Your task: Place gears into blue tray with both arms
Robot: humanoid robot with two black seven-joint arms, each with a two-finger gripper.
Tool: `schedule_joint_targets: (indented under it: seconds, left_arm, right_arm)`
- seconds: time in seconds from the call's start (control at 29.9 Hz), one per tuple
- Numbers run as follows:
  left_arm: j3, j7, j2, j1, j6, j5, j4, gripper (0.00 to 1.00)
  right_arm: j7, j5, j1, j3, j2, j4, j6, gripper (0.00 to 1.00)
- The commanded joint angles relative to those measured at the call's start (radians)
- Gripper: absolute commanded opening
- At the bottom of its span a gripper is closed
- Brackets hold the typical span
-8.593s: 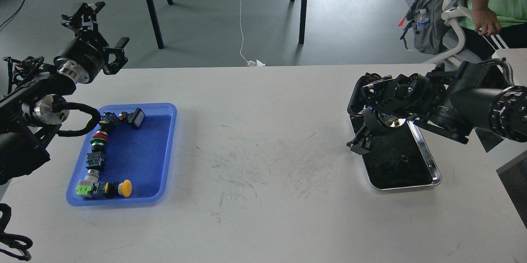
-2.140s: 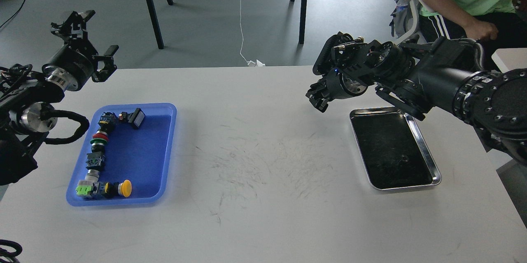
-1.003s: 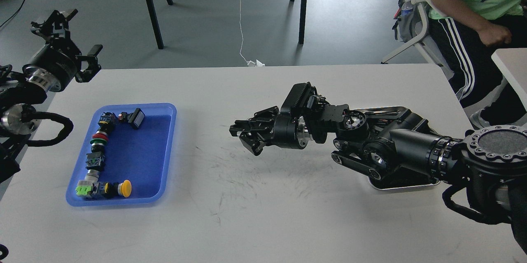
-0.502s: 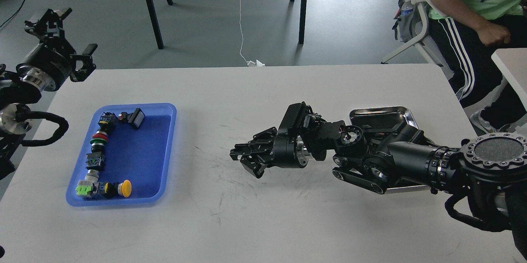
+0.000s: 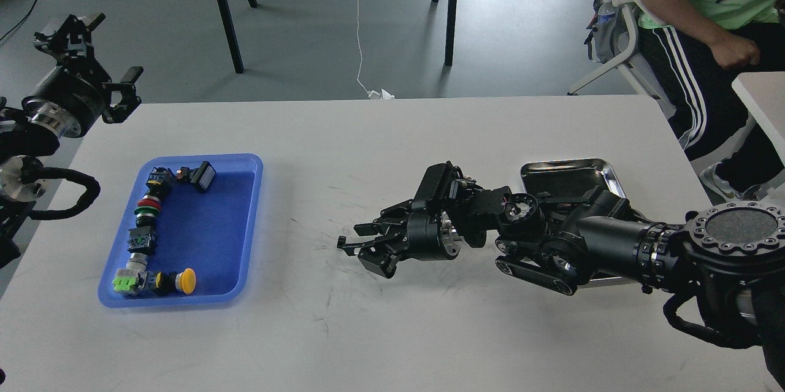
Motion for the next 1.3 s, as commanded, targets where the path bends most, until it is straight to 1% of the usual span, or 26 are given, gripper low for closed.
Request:
schedule_joint_targets:
  seconds: [0.0, 0.07, 0.13, 0.27, 0.37, 0.43, 0.5, 0.6, 0.64, 0.67, 0.8, 0.87, 0.9, 1.0, 1.17, 1.27]
  left_arm:
    - [0.0, 0.003, 0.009, 0.001, 0.0, -0.003, 0.0, 0.99]
    - [-0.017, -0.006, 0.013, 0.002, -0.017, -0.024, 0.0, 0.99]
    - [-0.031, -0.022, 0.019, 0.007, -0.072, -0.053, 0.009, 0.99]
    - [-0.04, -0.014, 0.022, 0.016, -0.072, -0.061, 0.006, 0.99]
    - [-0.049, -0.012, 0.025, 0.028, -0.072, -0.064, 0.005, 0.99]
    - [-0.078, -0.013, 0.029, 0.031, -0.072, -0.066, 0.005, 0.99]
    - [-0.075, 0.009, 0.03, 0.035, -0.072, -0.061, -0.003, 0.99]
    - [-0.077, 0.055, 0.041, 0.036, -0.072, -0.066, -0.017, 0.99]
    - [-0.077, 0.055, 0.045, 0.038, -0.072, -0.067, -0.017, 0.99]
    - [-0.084, 0.044, 0.053, 0.041, -0.072, -0.072, -0.02, 0.98]
    - [-0.087, 0.029, 0.061, 0.036, -0.072, -0.08, -0.02, 0.99]
    - [-0.086, 0.006, 0.065, 0.036, -0.072, -0.078, -0.025, 0.99]
    - [-0.084, -0.012, 0.068, 0.038, -0.072, -0.075, -0.026, 0.99]
    - [-0.071, -0.046, 0.087, 0.041, -0.072, -0.063, -0.072, 0.99]
    - [-0.046, -0.048, 0.099, 0.027, -0.072, -0.034, -0.116, 0.99]
    - [-0.04, -0.049, 0.105, 0.007, -0.072, 0.027, -0.184, 0.99]
  right_arm:
    - [0.0, 0.002, 0.001, 0.002, 0.0, 0.0, 0.0, 0.5]
    - [0.0, 0.004, 0.001, 0.002, 0.0, -0.002, 0.0, 0.51]
    - [0.0, 0.007, 0.001, 0.005, 0.0, -0.003, -0.001, 0.52]
    - [0.0, 0.011, 0.003, 0.026, 0.0, -0.008, -0.003, 0.53]
    - [0.0, 0.057, 0.004, 0.074, 0.0, -0.02, -0.001, 0.64]
    - [0.0, 0.117, 0.01, 0.104, 0.0, -0.025, 0.003, 0.7]
    - [0.0, 0.187, 0.014, 0.137, 0.0, -0.037, 0.003, 0.77]
    - [0.0, 0.241, 0.027, 0.172, 0.0, -0.049, 0.003, 0.77]
    - [0.0, 0.248, 0.032, 0.192, 0.0, -0.051, 0.003, 0.77]
    - [0.0, 0.248, 0.033, 0.221, 0.0, -0.054, 0.003, 0.77]
    - [0.0, 0.249, 0.035, 0.35, 0.0, -0.098, 0.003, 0.77]
    - [0.0, 0.261, 0.04, 0.406, 0.0, -0.114, 0.003, 0.77]
    - [0.0, 0.275, 0.043, 0.434, 0.0, -0.124, 0.003, 0.77]
    - [0.0, 0.332, 0.052, 0.506, 0.0, -0.151, 0.003, 0.78]
    - [0.0, 0.436, 0.064, 0.606, 0.0, -0.178, 0.003, 0.79]
    - [0.0, 0.517, 0.072, 0.632, 0.0, -0.2, 0.003, 0.82]
